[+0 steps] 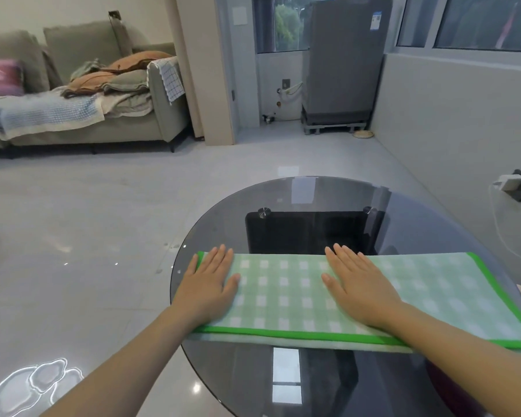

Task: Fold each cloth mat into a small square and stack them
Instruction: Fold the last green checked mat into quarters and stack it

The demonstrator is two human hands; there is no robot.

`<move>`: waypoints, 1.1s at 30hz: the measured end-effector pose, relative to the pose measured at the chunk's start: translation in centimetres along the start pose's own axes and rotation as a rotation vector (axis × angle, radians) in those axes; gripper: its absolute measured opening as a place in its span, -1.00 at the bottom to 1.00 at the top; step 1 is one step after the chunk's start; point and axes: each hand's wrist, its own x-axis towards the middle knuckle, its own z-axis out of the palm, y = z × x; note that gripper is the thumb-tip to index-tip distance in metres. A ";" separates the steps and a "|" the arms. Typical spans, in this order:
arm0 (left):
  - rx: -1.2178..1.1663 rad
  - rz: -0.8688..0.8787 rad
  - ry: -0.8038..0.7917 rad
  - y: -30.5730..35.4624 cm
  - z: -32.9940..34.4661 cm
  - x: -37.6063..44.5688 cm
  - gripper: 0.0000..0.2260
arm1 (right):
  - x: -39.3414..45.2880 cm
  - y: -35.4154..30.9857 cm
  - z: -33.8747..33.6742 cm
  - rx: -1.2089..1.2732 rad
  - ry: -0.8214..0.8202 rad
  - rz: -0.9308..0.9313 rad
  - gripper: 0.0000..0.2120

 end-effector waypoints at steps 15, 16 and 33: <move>-0.061 -0.086 0.088 -0.7 -3.0 2.2 -0.53 | 0.9 -6.0 -1.0 0.207 0.050 -0.244 -0.46; -0.075 -0.103 0.093 -0.8 -3.1 2.3 -0.52 | 0.9 -6.1 -0.9 0.196 0.034 -0.234 -0.41; -1.161 -0.314 0.187 -1.6 -7.5 1.3 -0.69 | 0.2 -6.8 -1.9 0.069 -0.177 -0.219 -0.06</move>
